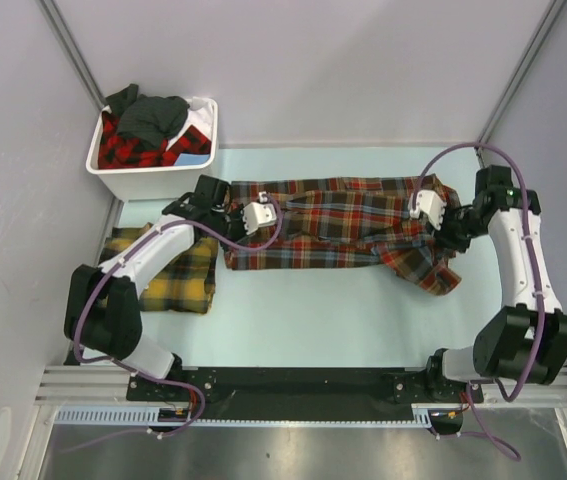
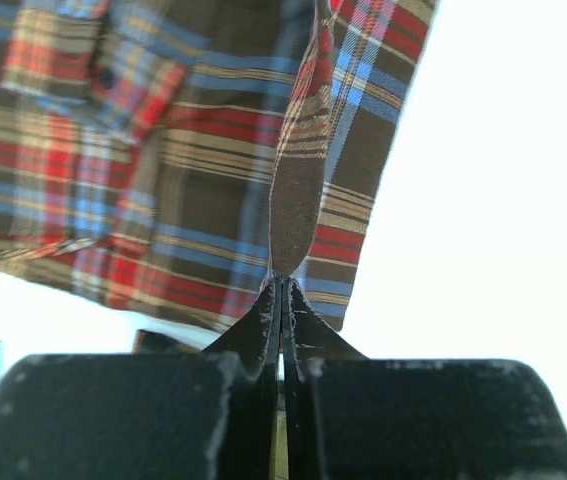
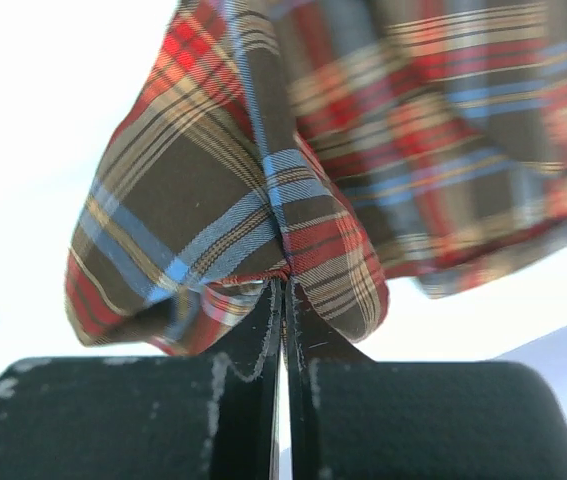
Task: Fold and stack the long sleeve shirts
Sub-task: Fold the shirt
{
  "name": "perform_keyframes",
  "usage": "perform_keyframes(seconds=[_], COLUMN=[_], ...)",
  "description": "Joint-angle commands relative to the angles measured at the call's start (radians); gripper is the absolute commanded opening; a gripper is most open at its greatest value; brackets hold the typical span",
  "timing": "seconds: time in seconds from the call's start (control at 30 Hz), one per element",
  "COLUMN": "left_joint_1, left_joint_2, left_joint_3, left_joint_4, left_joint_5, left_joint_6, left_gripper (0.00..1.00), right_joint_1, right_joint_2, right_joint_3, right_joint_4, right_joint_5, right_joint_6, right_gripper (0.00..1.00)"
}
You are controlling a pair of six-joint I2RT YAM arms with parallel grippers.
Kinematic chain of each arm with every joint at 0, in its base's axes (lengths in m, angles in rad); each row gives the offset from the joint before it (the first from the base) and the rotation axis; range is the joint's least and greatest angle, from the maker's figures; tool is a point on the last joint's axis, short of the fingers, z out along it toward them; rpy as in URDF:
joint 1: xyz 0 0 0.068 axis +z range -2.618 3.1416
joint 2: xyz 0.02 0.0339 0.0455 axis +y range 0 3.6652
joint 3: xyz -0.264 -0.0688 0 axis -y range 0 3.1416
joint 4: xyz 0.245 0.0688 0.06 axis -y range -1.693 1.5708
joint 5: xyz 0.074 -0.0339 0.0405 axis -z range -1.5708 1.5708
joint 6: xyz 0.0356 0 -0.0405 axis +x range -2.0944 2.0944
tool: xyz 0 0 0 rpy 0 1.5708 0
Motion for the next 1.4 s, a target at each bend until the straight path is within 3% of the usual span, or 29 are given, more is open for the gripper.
perform_keyframes(seconds=[0.0, 0.2, 0.43, 0.67, 1.27, 1.37], left_joint_1=[-0.014, -0.003, 0.05, 0.06, 0.069, 0.07], left_joint_2=[-0.053, 0.016, 0.156, 0.245, 0.319, 0.326], left_joint_3=[-0.037, 0.019, 0.202, 0.24, 0.271, 0.274], left_joint_4=[-0.085, -0.063, -0.05, -0.017, 0.002, 0.003], left_joint_5=[0.082, 0.032, 0.006, -0.033, -0.068, -0.074], left_joint_6=[0.081, 0.026, -0.025, -0.021, -0.031, -0.039], left_gripper=[0.0, 0.0, 0.0, 0.0, 0.0, 0.0], right_joint_1=[0.006, 0.011, 0.014, 0.054, 0.086, 0.1], right_joint_2=[-0.067, 0.038, 0.259, 0.458, 0.561, 0.578], right_joint_3=[-0.104, -0.041, 0.233, 0.412, 0.477, 0.474], right_joint_4=[-0.01, 0.081, 0.102, 0.105, 0.138, 0.154], right_joint_5=[0.015, 0.001, -0.009, 0.004, 0.023, 0.035], right_joint_6=[-0.025, 0.042, 0.054, 0.044, 0.041, 0.05], right_gripper=[0.0, 0.0, 0.0, 0.0, 0.0, 0.04])
